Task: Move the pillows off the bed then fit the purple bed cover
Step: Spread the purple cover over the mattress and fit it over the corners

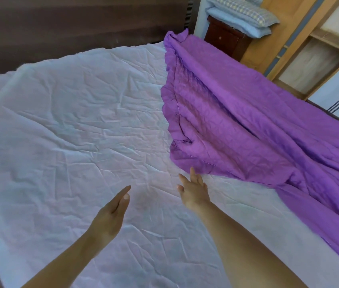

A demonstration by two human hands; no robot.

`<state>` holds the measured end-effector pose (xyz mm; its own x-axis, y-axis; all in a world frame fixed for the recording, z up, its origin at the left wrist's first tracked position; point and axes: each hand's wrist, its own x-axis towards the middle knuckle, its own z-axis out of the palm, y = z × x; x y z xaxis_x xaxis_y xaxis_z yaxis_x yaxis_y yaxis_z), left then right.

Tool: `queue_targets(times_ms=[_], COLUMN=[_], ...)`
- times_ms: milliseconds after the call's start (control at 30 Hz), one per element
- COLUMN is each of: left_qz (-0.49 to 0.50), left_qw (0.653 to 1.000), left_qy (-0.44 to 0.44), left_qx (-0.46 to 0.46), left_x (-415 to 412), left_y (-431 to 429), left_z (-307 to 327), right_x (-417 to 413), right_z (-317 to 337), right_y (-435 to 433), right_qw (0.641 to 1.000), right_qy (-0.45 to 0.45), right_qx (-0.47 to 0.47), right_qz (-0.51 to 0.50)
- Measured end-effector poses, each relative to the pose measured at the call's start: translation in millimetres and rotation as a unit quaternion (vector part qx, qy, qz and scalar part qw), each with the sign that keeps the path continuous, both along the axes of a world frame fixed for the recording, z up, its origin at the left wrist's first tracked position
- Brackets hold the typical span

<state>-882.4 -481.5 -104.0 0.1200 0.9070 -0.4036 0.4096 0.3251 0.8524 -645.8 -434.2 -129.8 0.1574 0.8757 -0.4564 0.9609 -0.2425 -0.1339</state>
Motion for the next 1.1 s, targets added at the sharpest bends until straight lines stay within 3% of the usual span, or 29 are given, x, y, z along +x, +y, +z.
queue_targets(times_ms=[400,600,700,967,1100], left_qz=[0.021,0.042,0.107,0.198,0.251], left_qw=[1.000,0.999,0.988,0.904,0.910], left_qy=[-0.012,-0.028,-0.100,-0.292,-0.275], left_qx=[-0.004,-0.018,-0.055,-0.243,-0.182], left_x=[1.7,3.7,4.9,-0.2,1.7], left_y=[7.5,11.2,20.4,38.5,38.1], left_z=[-32.2,-19.6,-9.0,17.0,17.6], right_x=[11.7,-26.8,-59.5,-114.7,-106.7], right_z=[-37.5,-6.9,21.9,59.3,66.7], right_y=[32.3,0.4,-37.2,-95.8,-104.1], right_qw=[0.996,0.994,0.975,0.920,0.910], right_qy=[-0.083,0.056,0.157,0.334,0.362], right_qx=[-0.010,0.027,0.041,0.064,0.095], right_qz=[0.041,0.094,0.152,0.195,0.175])
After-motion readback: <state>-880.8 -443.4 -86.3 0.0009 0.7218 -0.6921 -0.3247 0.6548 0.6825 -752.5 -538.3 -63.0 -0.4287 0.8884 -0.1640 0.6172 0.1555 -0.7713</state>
